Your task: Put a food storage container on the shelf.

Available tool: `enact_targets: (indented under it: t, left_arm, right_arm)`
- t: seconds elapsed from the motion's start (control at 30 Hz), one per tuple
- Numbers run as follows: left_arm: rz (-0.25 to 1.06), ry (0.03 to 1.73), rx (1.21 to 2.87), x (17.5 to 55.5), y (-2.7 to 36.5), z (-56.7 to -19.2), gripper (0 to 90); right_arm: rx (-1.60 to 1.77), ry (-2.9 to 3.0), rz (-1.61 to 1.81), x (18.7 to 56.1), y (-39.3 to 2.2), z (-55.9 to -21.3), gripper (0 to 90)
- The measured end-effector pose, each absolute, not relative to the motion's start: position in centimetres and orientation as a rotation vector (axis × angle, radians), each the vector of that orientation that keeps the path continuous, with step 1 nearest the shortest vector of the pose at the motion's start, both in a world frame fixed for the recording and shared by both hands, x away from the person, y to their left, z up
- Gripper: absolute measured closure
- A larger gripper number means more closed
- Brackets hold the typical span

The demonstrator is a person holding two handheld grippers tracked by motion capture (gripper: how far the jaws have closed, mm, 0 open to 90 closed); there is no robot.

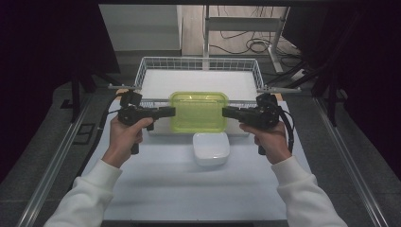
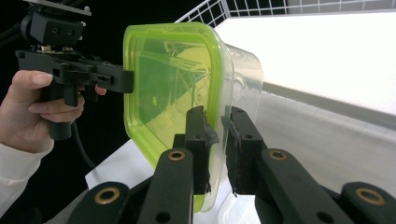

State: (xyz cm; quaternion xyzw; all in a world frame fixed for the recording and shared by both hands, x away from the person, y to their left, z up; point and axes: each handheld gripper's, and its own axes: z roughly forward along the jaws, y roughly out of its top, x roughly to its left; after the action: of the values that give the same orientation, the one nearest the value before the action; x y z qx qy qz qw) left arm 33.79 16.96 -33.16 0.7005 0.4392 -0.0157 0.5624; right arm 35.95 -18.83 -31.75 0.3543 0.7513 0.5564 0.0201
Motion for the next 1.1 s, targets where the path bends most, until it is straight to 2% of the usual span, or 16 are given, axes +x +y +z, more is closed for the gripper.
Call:
enact_targets:
  t: [0.57, 1.1]
  left_arm:
    - [-0.029, 1.013, 1.653, 36.3, 17.0, -31.3, 80.0]
    - [-0.036, 1.009, 1.641, 40.6, 17.5, -29.8, 80.1]
  right_arm:
    - [1.091, 2.296, 1.752, 37.9, -18.9, -30.0, 79.4]
    - [1.107, 2.294, 1.772, 42.3, -18.5, -28.2, 79.5]
